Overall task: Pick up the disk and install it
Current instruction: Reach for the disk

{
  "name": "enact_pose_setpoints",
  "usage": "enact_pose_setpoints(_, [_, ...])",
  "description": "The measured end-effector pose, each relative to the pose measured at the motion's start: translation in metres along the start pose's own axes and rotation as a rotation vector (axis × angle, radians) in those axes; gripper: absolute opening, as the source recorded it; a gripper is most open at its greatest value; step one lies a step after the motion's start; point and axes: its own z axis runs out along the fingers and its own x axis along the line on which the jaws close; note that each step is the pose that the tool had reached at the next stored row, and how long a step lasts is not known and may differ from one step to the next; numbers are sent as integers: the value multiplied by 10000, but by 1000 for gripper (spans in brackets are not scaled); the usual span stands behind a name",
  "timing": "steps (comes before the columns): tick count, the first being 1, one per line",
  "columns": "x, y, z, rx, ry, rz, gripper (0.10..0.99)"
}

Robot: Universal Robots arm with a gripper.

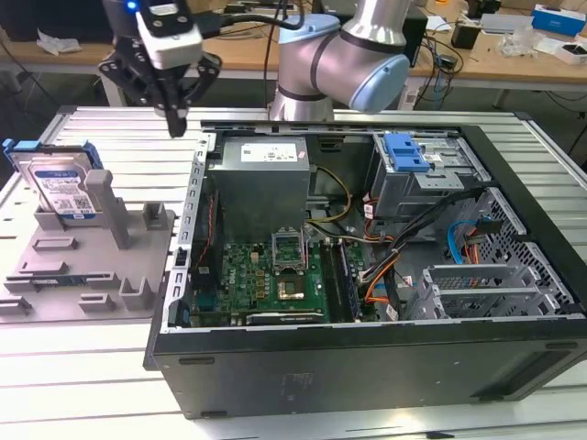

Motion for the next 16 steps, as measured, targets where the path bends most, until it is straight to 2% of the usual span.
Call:
enact_pose_setpoints(5, [302, 81, 21, 2, 1, 2, 106])
enact_pose_setpoints(7, [400, 102, 28, 1, 0, 1, 106])
enact_pose_setpoints(9, [554, 131, 38, 1, 0, 2, 106])
enact_pose_setpoints(16, [914, 166, 61, 1, 0, 3, 106])
